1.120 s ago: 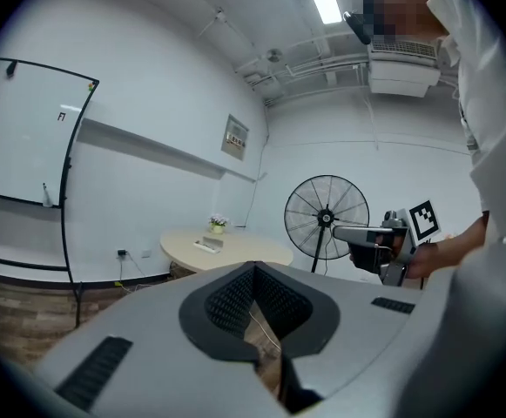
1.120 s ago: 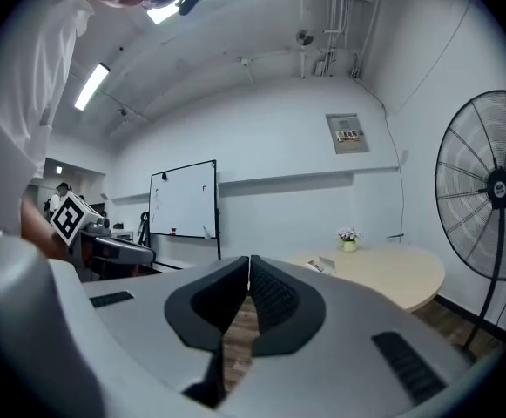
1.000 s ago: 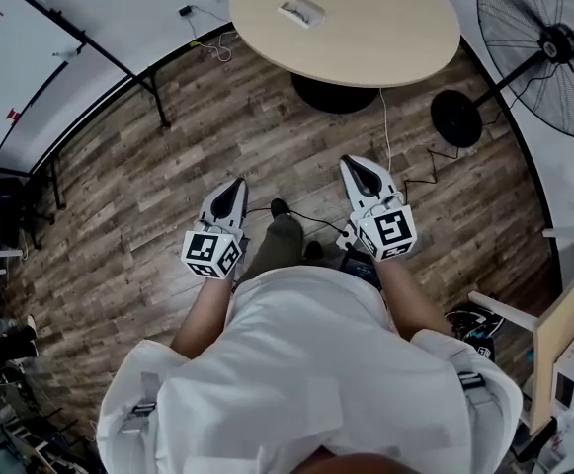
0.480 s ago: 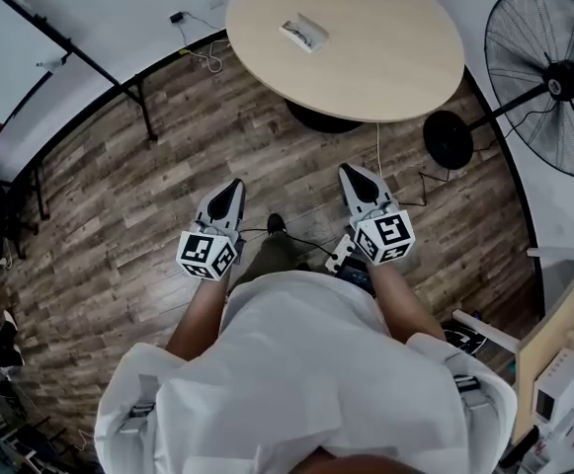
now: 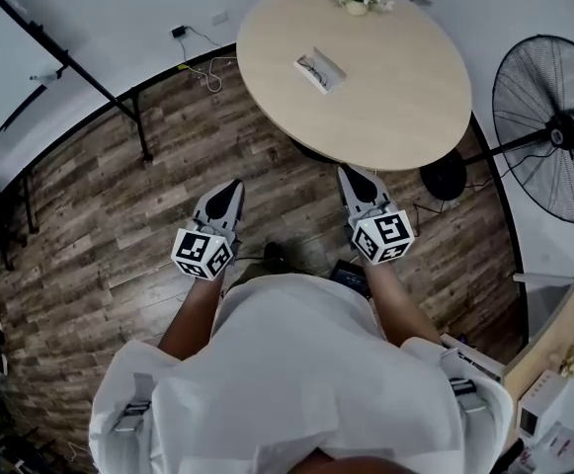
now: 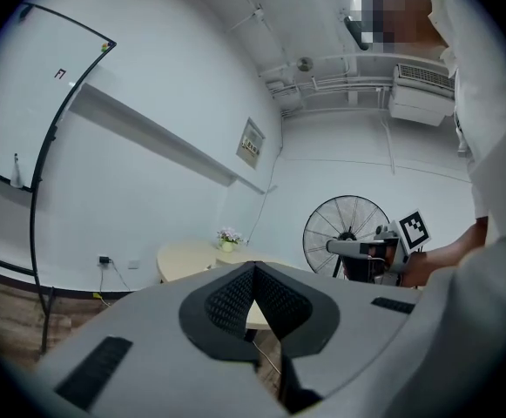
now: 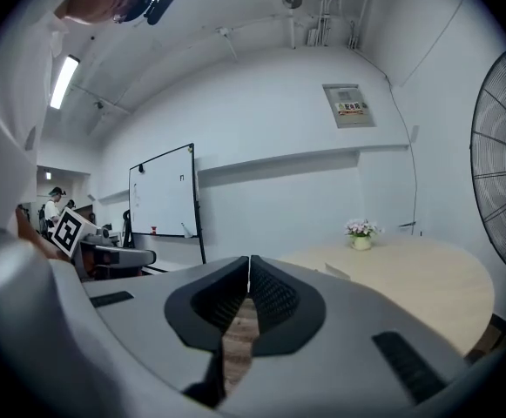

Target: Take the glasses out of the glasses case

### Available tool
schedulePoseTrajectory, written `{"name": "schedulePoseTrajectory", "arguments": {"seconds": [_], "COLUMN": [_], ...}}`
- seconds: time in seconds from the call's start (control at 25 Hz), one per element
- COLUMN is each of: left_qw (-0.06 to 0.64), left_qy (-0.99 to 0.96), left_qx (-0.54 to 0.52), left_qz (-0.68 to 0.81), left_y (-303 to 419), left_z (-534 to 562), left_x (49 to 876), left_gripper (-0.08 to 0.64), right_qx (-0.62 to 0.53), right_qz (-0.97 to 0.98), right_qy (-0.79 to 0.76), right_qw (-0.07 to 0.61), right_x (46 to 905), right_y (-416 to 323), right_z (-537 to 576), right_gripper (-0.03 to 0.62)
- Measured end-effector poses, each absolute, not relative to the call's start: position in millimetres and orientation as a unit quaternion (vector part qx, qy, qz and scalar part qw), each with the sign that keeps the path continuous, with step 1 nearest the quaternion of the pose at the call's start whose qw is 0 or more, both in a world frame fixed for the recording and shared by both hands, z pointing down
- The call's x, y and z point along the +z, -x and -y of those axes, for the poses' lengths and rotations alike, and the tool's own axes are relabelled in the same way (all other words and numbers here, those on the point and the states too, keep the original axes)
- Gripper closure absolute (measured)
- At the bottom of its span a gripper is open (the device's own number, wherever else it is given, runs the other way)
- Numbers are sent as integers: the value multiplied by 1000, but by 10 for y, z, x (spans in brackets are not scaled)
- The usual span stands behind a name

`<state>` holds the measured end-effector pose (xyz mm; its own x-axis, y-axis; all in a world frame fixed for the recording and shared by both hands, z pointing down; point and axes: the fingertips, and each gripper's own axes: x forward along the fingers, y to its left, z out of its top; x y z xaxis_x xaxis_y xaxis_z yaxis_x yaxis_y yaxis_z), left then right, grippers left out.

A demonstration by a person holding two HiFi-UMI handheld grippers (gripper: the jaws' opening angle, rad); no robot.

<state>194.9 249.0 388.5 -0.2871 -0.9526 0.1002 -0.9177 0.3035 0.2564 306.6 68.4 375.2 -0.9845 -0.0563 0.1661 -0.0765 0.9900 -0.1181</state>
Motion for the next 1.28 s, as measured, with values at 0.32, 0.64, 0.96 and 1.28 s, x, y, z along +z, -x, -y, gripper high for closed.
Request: {"name": "schedulePoseTrajectory", "arguments": {"seconds": [0.32,0.64,0.96,1.28], "left_qw": [117,119,145,162], "left_qy": [-597,-601,-591,-598], "left_qx": [-80,-77,-70,-48], "left_qz": [790,787,791,783], "left_y": [-1380,-849,-86,760], "left_z": [-2323,-1938,-1482,-811], "left_x": [3865,3889,4040,4083], "left_gripper": [548,548,548,548], "right_qx": [61,79,95,111], "right_qz": [994,992,992,991], "right_qy": [-66,-80,-61,-51], "right_qw": [60,58,61,58], "right_x": [3615,3717,3884,3948], "right_y": [-2643,-2241,-1326,-395], "right_z": [-363,29,457,975], "right_gripper": [568,568,568,568]}}
